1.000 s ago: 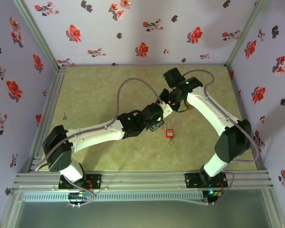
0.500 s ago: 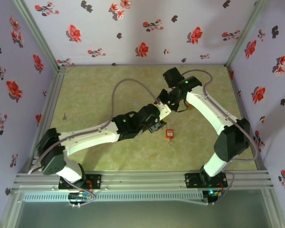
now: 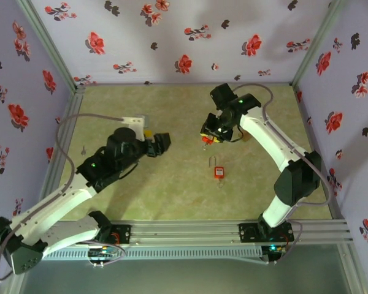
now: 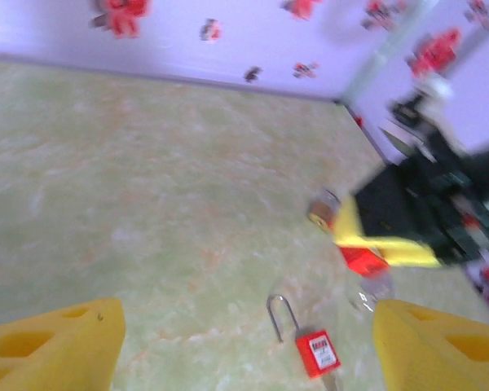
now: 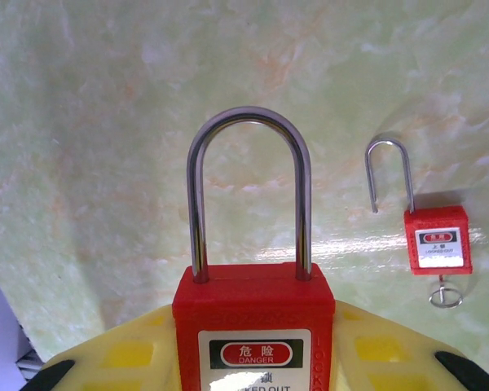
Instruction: Unlock with the key
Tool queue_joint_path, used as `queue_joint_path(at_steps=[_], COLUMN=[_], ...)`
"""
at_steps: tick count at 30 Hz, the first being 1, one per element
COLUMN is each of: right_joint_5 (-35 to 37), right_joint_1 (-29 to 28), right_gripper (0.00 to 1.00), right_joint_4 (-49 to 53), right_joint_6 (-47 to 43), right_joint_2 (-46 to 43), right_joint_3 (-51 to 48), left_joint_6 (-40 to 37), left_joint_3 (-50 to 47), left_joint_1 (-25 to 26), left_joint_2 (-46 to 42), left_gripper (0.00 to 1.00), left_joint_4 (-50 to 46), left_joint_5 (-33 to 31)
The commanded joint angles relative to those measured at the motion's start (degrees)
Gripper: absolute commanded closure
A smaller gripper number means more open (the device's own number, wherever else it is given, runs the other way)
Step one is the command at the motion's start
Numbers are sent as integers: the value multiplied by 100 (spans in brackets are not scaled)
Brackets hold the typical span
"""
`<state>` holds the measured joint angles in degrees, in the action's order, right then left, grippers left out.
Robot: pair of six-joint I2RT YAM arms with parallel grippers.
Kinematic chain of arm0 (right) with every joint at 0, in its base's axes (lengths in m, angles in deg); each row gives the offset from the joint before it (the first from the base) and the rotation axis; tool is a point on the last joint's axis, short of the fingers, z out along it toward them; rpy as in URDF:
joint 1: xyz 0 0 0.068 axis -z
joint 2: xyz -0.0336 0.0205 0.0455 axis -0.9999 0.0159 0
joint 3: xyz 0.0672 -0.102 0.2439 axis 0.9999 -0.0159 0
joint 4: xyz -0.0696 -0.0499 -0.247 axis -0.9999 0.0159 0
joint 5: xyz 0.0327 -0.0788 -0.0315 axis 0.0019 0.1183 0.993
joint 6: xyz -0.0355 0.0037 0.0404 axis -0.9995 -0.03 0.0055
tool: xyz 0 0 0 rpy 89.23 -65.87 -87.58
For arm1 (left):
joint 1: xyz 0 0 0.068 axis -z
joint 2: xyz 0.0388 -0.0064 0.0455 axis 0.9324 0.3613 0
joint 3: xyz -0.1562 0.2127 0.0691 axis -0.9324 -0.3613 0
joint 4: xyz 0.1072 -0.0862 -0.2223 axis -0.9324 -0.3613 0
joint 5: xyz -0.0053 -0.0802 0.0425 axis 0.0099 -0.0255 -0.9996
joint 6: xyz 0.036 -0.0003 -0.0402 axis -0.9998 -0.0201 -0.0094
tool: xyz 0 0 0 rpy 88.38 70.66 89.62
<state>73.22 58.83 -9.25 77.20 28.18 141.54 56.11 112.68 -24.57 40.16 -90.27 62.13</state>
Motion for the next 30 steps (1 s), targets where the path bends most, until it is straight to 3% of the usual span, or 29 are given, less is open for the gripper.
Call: queue_joint_path(at_steps=[1,5,11,19,30], right_joint_5=[187,192,108,45,19], right_joint_1=[-156,-442,-798,-1005,-1242], right_gripper=[100,100,100,100,100], right_joint_4=[229,397,338,411,482], right_joint_6=[-679,-1078,-1227,-1430,-1669], right_joint_2=[-108,-132,-235,-142,-61], right_joint_3=[297,413,417,539,536], left_joint_6=[1244,1914,2798,3485,3784], left_joint_3=[71,723,1281,1216,1365], left_joint_1=[-538,-820,-817,-717,-474], left_joint_2=[374,1383,2450,2961,3363], left_gripper=[20,22,33,43,49], left_joint_4=[352,428,769,1529,1655], left_joint_5=[1032,1821,2658,3298,3753])
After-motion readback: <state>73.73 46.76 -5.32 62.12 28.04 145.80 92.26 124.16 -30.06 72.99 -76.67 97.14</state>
